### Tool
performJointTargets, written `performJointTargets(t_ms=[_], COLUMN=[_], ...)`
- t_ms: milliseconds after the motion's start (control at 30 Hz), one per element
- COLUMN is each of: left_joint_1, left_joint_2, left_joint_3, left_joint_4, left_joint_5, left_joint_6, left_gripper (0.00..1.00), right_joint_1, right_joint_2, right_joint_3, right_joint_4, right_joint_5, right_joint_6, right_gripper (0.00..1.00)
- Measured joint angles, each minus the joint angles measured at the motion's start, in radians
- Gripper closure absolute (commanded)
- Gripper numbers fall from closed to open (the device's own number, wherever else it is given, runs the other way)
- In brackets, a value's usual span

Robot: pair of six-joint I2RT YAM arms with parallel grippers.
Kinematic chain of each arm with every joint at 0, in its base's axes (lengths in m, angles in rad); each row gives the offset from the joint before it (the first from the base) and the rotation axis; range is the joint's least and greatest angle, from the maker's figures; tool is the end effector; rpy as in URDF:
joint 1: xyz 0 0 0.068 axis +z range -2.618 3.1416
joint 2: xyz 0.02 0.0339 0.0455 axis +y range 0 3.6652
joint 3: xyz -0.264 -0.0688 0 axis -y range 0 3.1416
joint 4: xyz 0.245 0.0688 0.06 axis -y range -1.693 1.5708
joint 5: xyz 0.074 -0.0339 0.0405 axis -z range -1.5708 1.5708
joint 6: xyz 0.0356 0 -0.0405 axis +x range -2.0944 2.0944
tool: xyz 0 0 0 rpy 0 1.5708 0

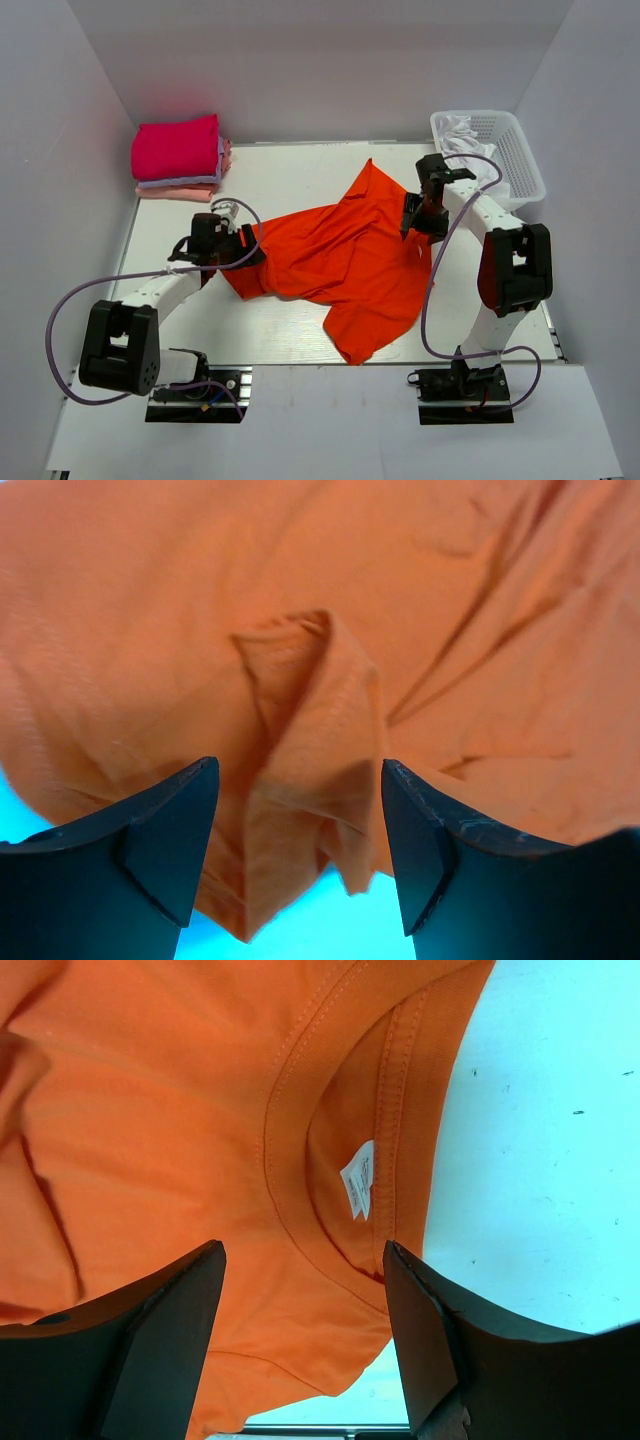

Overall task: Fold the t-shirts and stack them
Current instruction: Flatten out the tshirt

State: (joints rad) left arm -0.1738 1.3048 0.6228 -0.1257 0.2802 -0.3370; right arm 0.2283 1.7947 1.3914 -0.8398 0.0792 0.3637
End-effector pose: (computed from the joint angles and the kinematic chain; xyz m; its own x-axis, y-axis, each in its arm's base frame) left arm 0.2479 -0.0535 0.1822 -0.7890 -0.1841 -0.5862 0.0991 0.9034 -0.4172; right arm 0.3540 0.0794 0.2263 -0.9333 0.1472 -0.3275 0.1404 0.9891 0.0445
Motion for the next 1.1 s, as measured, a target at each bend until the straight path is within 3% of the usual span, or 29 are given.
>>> performJointTargets(t_ms=[167, 800, 867, 1100], left_joint_1=[0.005, 0.007, 0.007, 0.007], left_joint_2=[0.000, -0.018, -0.021, -0.050], left_joint_3=[-0.002, -0.058, -0.064, -0.076], left_joint_4=[0.010, 0.083, 0.090, 0.084], left_joint_5=[-0.048, 0.022, 0.023, 0.022], left_joint_6=[0.014, 0.025, 0.026, 0.025], left_gripper=[0.24, 0.36, 0.43, 0.82], right_joint_1=[0.000, 0.000, 0.000, 0.000], right_joint_2=[0.000, 0.000, 0.000, 0.001], right_joint_3=[0.010, 0.039, 0.043, 0.053], right_joint_4=[-0.013, -0.034, -0.035, -0.050], right_joint_5=[-0.013, -0.037, -0.038, -0.038], right_joint_6=[-0.007, -0.018, -0.020, -0.024], right_gripper=[0.30, 0.30, 0.31, 0.31])
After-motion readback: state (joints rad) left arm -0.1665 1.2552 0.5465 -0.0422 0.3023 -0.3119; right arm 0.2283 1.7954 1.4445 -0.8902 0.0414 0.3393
